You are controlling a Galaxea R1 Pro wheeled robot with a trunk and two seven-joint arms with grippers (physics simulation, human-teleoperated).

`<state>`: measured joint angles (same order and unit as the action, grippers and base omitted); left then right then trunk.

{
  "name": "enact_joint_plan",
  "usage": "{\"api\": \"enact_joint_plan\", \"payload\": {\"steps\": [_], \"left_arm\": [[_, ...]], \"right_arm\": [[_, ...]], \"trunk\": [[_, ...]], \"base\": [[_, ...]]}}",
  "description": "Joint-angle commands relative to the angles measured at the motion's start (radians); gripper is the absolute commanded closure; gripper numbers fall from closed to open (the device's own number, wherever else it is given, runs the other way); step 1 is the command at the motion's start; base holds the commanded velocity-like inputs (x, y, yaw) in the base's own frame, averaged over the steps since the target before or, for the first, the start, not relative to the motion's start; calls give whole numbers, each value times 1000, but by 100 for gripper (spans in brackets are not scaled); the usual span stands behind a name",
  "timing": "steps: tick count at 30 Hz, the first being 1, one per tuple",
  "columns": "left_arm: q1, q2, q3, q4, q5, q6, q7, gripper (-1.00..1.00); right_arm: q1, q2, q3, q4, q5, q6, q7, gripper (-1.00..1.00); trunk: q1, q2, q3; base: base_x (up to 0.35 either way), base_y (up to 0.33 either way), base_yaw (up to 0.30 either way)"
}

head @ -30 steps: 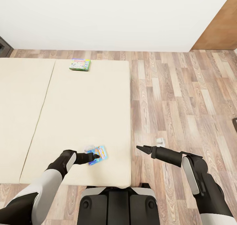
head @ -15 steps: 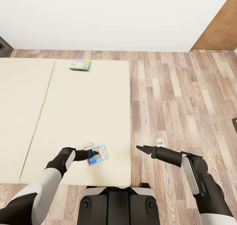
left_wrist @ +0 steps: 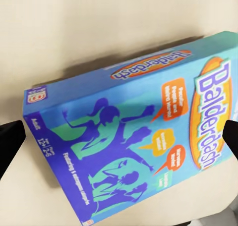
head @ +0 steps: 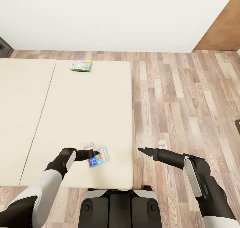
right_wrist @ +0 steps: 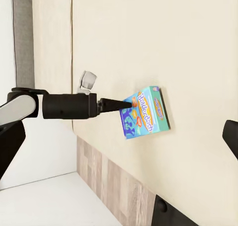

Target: Put all the toys in the child's room - the three board games (two on the bed and one on the table), the two jigsaw puzzles on the table, and the tennis ball on the table - inside the toy box on the table in the child's room.

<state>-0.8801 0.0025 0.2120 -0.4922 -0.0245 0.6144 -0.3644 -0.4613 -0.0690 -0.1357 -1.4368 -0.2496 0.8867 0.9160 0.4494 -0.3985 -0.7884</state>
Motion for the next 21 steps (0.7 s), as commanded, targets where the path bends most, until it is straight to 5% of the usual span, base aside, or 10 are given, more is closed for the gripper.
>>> {"api": "enact_joint_plan", "payload": {"steps": [1,21], "left_arm": [[0,-1,6,-1,-3,7,-5,-100],[0,-1,4,1,-3,7,-5,-100]], "right_arm": [[0,0,-1,0,0,4,3,-100],[0,0,-2,-1,-2,6,3,-100]], "trunk": [[1,-2,-1],[1,-2,-3]], "base": [[0,0,0],[0,0,0]]}}
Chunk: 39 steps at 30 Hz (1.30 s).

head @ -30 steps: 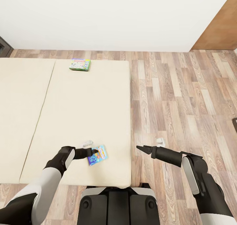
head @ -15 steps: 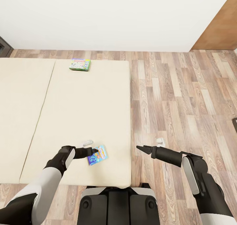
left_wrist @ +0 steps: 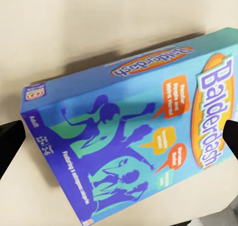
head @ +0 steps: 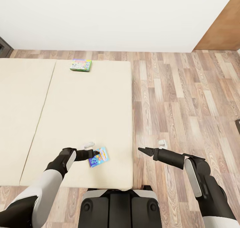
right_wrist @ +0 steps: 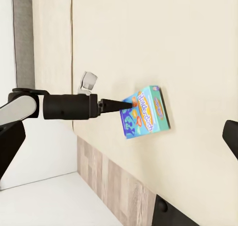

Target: Put all the toys in the child's room - the three board games (two on the bed and one on the table), the two jigsaw puzzles on the table, and the tennis ball on the table - inside the toy box on the table in the child's room.

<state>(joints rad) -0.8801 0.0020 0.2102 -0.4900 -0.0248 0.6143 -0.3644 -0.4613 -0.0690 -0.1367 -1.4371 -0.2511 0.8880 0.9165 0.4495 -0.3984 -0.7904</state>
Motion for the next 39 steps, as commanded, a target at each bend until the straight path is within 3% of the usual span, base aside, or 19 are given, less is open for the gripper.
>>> {"api": "enact_joint_plan", "payload": {"steps": [1,13,39], "left_arm": [[0,-1,6,-1,-3,7,-5,-100],[0,-2,6,-1,-3,7,-5,-100],[0,-4,6,-1,-1,7,-5,-100]], "right_arm": [[0,0,-1,0,0,5,3,-100],[0,0,-1,0,0,5,4,-100],[0,0,0,0,1,4,0,-100]], "trunk": [[1,-2,-2],[1,-2,-16],[1,-2,-18]], "base": [[0,0,0],[0,0,0],[0,-67,0]]}}
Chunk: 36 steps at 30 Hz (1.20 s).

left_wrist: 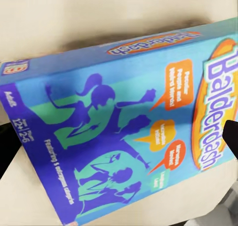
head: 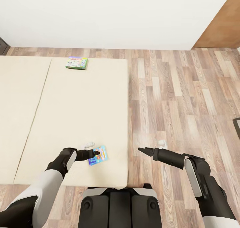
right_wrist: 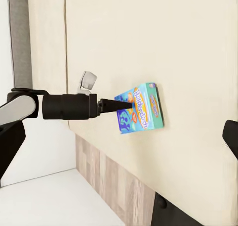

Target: Put all the toys in the child's room - the three board games (two on the bed and one on the table), the two jigsaw puzzles on the table, and the tennis ball on the table - inside the toy box on the table in the child's room.

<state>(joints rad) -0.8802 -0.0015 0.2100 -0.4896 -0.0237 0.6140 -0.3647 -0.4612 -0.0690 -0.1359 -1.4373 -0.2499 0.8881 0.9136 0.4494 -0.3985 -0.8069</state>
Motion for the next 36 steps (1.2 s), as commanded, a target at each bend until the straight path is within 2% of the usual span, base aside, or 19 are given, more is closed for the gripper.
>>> {"api": "enact_joint_plan", "payload": {"steps": [1,9,20,36], "left_arm": [[0,-2,7,-1,-2,7,-5,-100],[0,-3,7,-1,-2,7,-5,-100],[0,-3,8,-1,-2,7,-5,-100],[0,-3,6,-1,-2,7,-5,-100]], "right_arm": [[-1,0,-1,0,0,4,3,-100],[-1,1,-1,1,4,-6,-2,-100],[-1,0,-1,20,3,-44,0,-100],[-1,0,-1,20,-4,-43,-1,-100]], "trunk": [[1,-2,-1],[1,-2,-1],[1,-2,-1],[1,-2,-1]], "base": [[0,-174,0],[0,-168,0],[0,-11,0],[0,0,0]]}}
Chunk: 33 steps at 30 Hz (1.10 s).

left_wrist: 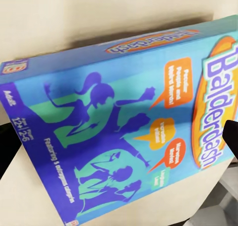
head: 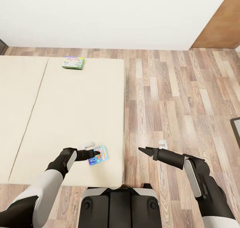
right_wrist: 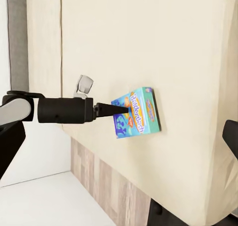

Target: Put all the toys in the child's room - the three board games (two on the bed and one on the table), the two jigsaw puzzles on the table, and the tennis ball on the table - inside the toy box on the table in the child's room.

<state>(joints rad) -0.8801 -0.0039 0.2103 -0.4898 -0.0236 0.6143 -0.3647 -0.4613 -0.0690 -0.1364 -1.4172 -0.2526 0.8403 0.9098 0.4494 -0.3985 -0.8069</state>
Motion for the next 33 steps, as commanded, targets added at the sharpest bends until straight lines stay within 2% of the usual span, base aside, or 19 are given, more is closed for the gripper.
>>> {"api": "enact_joint_plan", "payload": {"steps": [1,13,26,33], "left_arm": [[0,-1,6,-1,-3,7,-5,-100],[0,-1,6,-1,-3,7,-5,-100],[0,-2,6,-1,-3,8,-5,-100],[0,-2,7,-1,-3,7,-5,-100]], "right_arm": [[0,0,-1,0,-2,5,3,-100],[0,0,-1,0,-1,5,1,-100],[0,0,-1,0,-2,8,1,-100],[0,0,-2,0,-2,8,2,-100]], "trunk": [[1,-2,-1],[1,-2,-1],[1,-2,-1],[1,-2,-1]], "base": [[0,0,0],[0,-128,0],[0,-15,0],[0,-190,0]]}}
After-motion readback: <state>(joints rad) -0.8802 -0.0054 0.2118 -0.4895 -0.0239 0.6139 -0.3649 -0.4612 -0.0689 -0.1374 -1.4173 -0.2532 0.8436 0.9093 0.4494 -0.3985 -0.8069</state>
